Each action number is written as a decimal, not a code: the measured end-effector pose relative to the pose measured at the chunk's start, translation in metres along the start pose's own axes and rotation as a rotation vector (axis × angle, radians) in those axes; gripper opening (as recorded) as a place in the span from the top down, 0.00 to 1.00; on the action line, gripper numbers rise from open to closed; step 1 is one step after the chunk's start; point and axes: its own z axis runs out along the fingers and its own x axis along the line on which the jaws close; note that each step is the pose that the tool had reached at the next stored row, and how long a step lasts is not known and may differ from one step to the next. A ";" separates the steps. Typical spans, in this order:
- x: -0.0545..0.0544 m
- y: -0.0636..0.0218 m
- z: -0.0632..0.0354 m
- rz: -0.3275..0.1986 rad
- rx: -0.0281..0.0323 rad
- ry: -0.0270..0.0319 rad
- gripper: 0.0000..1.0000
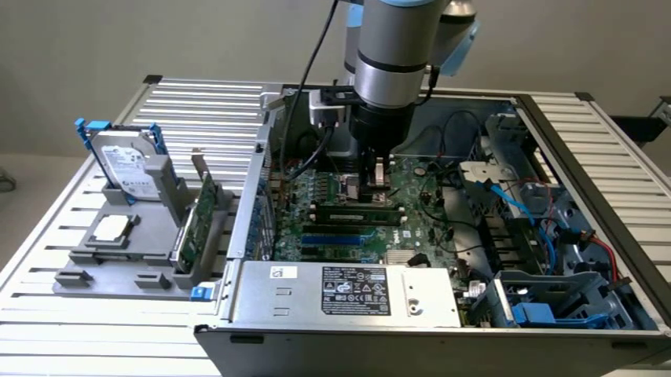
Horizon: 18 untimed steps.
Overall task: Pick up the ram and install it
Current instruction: 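Press down the ram until it locks into place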
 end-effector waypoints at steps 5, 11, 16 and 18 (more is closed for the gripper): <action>0.000 0.0002 0.0000 0.000 0.0000 0.0000 0.89; 0.000 0.0069 0.0010 -0.001 -0.0270 -0.0011 0.89; -0.001 0.0134 0.0039 -0.001 -0.0333 -0.0013 0.89; -0.001 0.0201 0.0076 -0.001 -0.0330 -0.0014 0.89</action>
